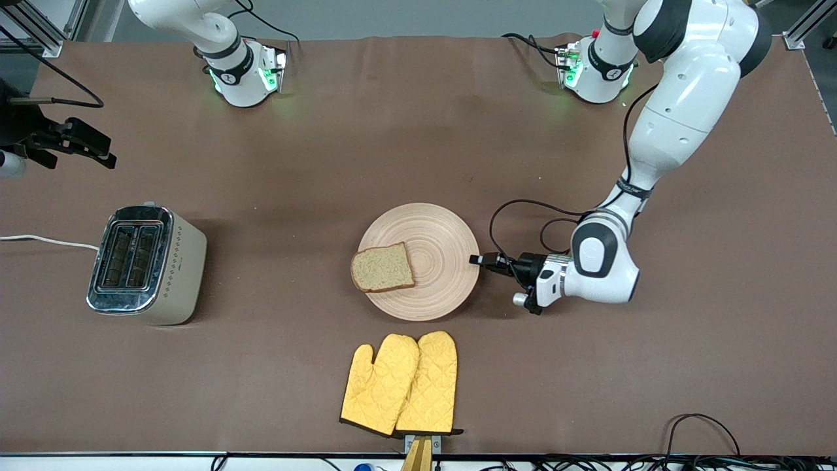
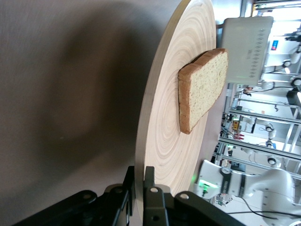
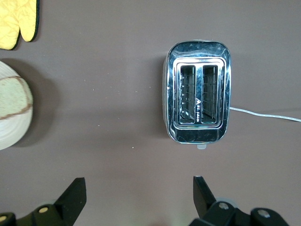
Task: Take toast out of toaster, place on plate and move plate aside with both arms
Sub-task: 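Drag the plate by its rim with the left gripper away from the toaster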
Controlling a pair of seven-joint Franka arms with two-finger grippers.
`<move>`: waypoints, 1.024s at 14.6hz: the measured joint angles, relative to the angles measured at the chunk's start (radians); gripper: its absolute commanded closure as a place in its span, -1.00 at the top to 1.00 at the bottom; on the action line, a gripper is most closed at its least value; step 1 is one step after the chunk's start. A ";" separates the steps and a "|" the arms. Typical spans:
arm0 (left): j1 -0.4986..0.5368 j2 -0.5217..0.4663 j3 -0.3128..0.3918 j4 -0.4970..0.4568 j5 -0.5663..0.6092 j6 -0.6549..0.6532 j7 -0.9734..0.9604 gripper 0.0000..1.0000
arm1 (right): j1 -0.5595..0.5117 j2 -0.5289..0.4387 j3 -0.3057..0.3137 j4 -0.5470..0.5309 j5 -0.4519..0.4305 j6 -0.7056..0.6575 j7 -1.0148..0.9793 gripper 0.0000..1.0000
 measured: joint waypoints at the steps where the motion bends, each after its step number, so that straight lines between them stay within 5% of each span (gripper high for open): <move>1: 0.022 -0.028 0.002 0.009 0.028 -0.032 -0.016 -1.00 | -0.102 0.000 0.104 0.000 0.000 0.000 0.000 1.00; 3: 0.097 -0.098 0.004 0.020 0.103 -0.090 -0.068 -1.00 | -0.271 0.000 0.280 0.000 -0.001 0.001 0.000 1.00; 4: 0.144 -0.128 0.007 0.027 0.125 -0.120 -0.086 -1.00 | -0.308 0.000 0.316 0.000 -0.001 0.001 0.000 1.00; 15: 0.546 -0.148 0.016 0.093 0.293 -0.290 -0.094 -1.00 | -0.324 0.001 0.345 -0.004 -0.001 0.008 0.003 1.00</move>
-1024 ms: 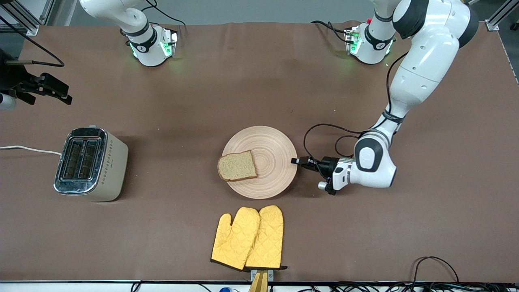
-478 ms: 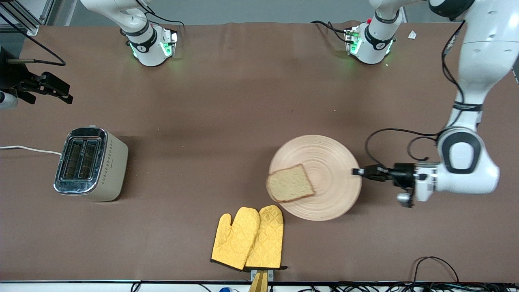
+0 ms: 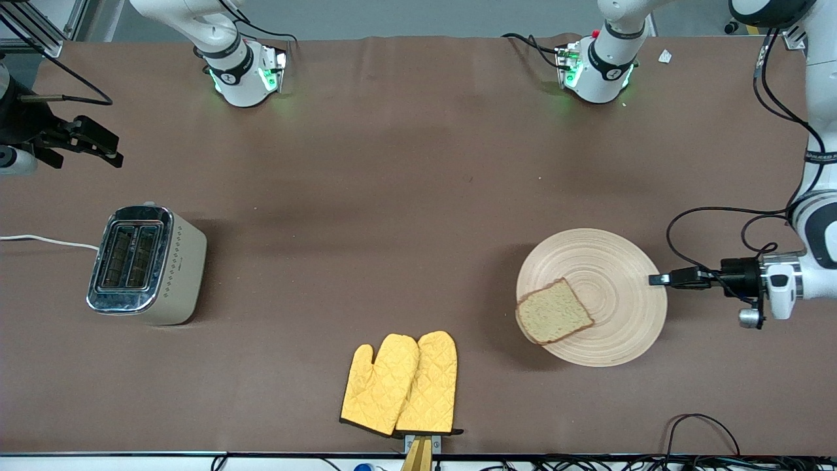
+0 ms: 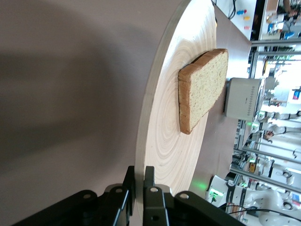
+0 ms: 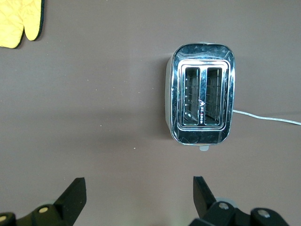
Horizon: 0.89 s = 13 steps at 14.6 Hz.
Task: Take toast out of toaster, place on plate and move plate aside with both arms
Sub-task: 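Drag the plate by its rim with the left gripper away from the toaster, then open the left gripper and release the plate rim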
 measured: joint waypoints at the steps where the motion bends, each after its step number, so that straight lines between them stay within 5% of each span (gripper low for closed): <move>1: 0.022 0.008 0.001 0.000 0.001 -0.001 0.002 -1.00 | 0.000 0.001 0.000 -0.001 0.000 0.002 0.000 1.00; 8: 0.175 0.137 0.005 0.000 0.045 -0.025 0.173 -1.00 | 0.000 0.004 0.001 -0.001 0.000 0.003 0.000 1.00; 13: 0.185 0.207 0.002 0.002 0.045 -0.037 0.193 -0.84 | 0.000 0.004 0.001 -0.001 0.000 0.003 0.000 1.00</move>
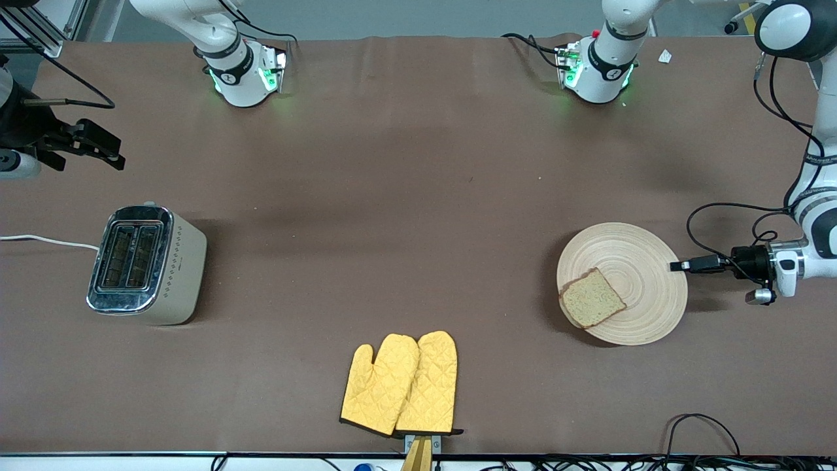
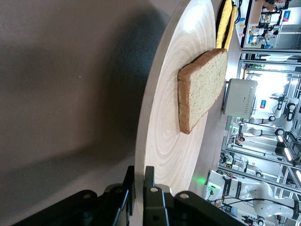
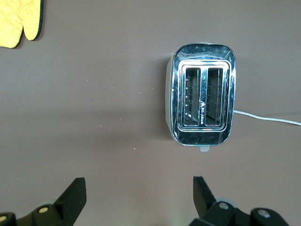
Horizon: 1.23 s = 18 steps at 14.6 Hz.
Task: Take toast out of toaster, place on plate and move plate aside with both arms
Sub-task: 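Open the left gripper and release the plate rim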
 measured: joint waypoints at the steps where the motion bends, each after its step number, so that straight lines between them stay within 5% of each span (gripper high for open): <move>1: -0.003 0.005 -0.001 0.000 0.000 0.000 0.000 -0.76 | 0.000 0.000 0.000 0.000 0.000 0.000 0.000 1.00; 2: -0.008 0.009 -0.004 0.001 0.000 -0.001 -0.001 -0.57 | 0.000 0.000 0.000 0.000 0.000 0.000 0.000 1.00; 5: -0.039 0.015 -0.009 0.002 0.000 -0.009 -0.001 0.99 | 0.000 0.000 0.000 0.000 0.000 0.000 0.000 1.00; 14: -0.074 0.000 -0.008 0.140 0.163 0.030 -0.038 1.00 | 0.000 0.000 0.000 0.000 0.000 0.000 0.000 1.00; 18: -0.076 -0.082 -0.013 0.177 0.275 0.049 -0.165 1.00 | 0.000 0.000 0.000 0.000 0.000 0.000 0.000 1.00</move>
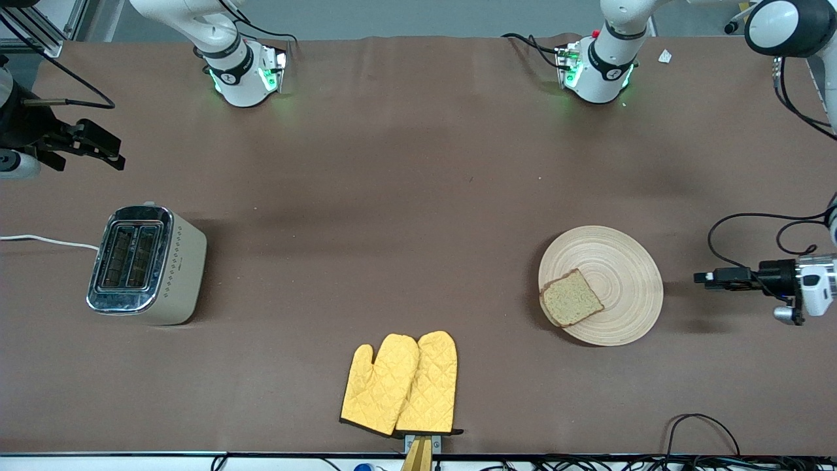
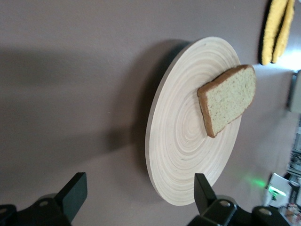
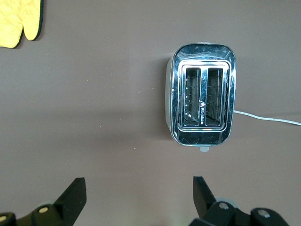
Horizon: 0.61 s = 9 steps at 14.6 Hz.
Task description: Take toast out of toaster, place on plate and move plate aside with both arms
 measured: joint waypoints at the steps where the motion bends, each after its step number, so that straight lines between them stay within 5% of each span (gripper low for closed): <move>1: -0.008 -0.036 -0.003 0.006 0.036 0.005 -0.030 1.00 | 0.000 0.000 0.000 0.000 0.000 0.000 0.000 1.00; 9: -0.143 -0.327 -0.015 0.012 0.249 0.006 -0.339 1.00 | 0.000 0.000 0.000 -0.001 0.000 0.000 0.000 1.00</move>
